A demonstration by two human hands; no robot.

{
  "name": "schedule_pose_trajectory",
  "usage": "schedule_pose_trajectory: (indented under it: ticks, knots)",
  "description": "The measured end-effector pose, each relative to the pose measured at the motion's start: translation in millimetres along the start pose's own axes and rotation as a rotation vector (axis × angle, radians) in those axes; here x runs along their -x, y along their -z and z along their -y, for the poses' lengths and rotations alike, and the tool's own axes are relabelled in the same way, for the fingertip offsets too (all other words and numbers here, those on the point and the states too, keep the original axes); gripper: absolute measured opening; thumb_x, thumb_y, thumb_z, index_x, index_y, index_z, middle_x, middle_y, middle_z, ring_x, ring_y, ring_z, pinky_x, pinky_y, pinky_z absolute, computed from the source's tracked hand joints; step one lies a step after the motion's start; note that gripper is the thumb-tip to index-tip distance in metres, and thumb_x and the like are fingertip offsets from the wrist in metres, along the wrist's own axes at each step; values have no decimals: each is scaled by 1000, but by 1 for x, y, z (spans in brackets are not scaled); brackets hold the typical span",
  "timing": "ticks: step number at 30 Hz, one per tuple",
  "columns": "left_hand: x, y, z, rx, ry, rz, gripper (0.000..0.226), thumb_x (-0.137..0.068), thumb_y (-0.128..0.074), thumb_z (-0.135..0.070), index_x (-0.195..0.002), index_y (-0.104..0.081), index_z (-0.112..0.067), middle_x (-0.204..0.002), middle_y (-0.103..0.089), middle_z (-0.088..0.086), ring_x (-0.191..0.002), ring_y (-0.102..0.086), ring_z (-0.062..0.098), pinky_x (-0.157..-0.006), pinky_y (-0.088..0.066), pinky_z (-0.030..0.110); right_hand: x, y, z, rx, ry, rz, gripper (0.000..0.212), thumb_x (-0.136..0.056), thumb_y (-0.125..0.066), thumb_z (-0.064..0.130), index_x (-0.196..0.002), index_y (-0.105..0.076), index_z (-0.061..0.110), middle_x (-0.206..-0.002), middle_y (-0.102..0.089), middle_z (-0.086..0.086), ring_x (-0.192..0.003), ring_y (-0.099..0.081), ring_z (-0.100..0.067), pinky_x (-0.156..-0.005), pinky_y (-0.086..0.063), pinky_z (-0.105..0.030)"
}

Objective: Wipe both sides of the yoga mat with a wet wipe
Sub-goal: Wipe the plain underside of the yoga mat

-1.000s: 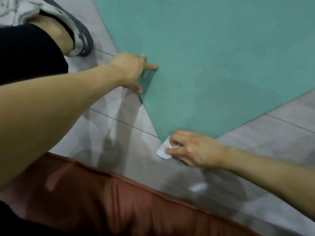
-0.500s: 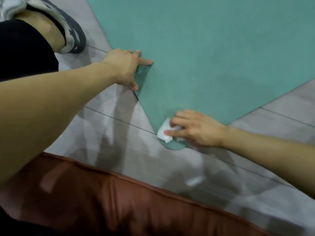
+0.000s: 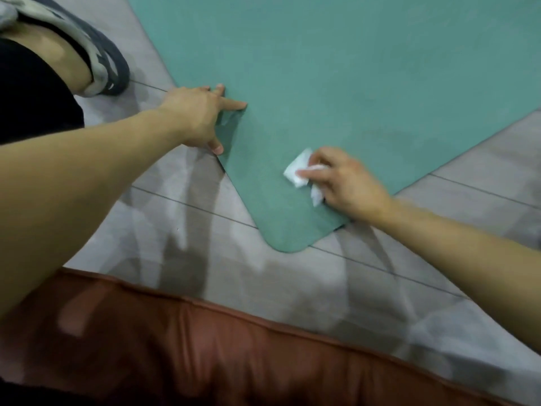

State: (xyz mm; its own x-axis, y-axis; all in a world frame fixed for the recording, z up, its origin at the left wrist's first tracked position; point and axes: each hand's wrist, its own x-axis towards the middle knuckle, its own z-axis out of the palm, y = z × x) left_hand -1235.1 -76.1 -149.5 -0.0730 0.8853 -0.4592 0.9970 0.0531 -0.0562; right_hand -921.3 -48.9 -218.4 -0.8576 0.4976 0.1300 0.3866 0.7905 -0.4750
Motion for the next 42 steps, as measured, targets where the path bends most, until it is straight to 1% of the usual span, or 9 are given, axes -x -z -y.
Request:
schedule_pose_trajectory:
  ticks: [3,7,9,16,22,26,29,38,42]
  knots:
    - [0,0,0,32,9,4,114,-67,-94,-52,-160,-27,-52,-166,-31,8,-147,-41,34,-110,-47,52,-19,-4,-2,-3,-469,-287,28,-98,-55,21,-107,-77,7,-99,-58,-7,-87,-60,-25,-84,-55,-39]
    - [-2,-2,1,56,0,4,115,-65,-97,-47,-160,-31,-47,-165,-32,12,-145,-43,37,-111,-45,51,31,-41,91,-110,216,183,31,-98,-53,15,-121,-72,6,-111,-61,-16,-96,-60,-35,-82,-56,-43]
    - [-3,-3,0,65,1,-2,115,-64,-98,-43,-160,-34,-45,-164,-34,14,-141,-46,38,-111,-45,49,44,-32,82,-58,351,277,36,-102,-46,17,-127,-71,8,-118,-62,-16,-102,-60,-35,-84,-56,-40]
    - [10,-14,-18,117,22,-62,91,-74,-88,-13,-155,-49,-29,-150,-49,20,-129,-56,41,-110,-47,45,51,16,-5,89,-698,-291,30,-104,-47,26,-126,-68,21,-121,-55,-10,-104,-58,-33,-90,-51,-40]
    - [28,-41,-37,197,72,-125,78,-85,-62,-5,-157,-45,-27,-155,-41,20,-134,-46,45,-118,-39,44,48,-34,99,17,67,173,32,-105,-54,16,-136,-61,17,-113,-52,-3,-96,-49,-22,-80,-42,-37]
    - [41,-42,-44,222,84,-69,82,-87,-67,-18,-161,-36,-33,-165,-30,16,-146,-35,42,-124,-30,43,81,21,-4,155,-524,-162,17,-103,-58,40,-102,-61,23,-94,-62,5,-85,-59,-17,-73,-44,-41]
    - [47,-42,-42,221,69,-19,88,-85,-74,-31,-163,-32,-35,-169,-24,18,-149,-33,42,-125,-26,41,104,46,-40,121,-877,-343,34,-100,-50,14,-131,-62,17,-124,-54,-16,-110,-57,-37,-87,-47,-38]
    - [28,-42,-35,181,52,-12,93,-71,-83,-39,-154,-41,-38,-155,-40,20,-138,-43,43,-120,-34,47,58,-49,83,-3,75,55,47,-94,-52,7,-138,-66,16,-116,-55,-14,-105,-54,-32,-88,-47,-39]
    - [32,-39,-41,144,36,-12,93,-76,-85,-42,-157,-38,-36,-156,-37,18,-137,-43,44,-118,-35,46,68,10,-6,150,-317,-231,22,-102,-50,28,-106,-69,18,-97,-56,1,-93,-55,-18,-75,-35,-29]
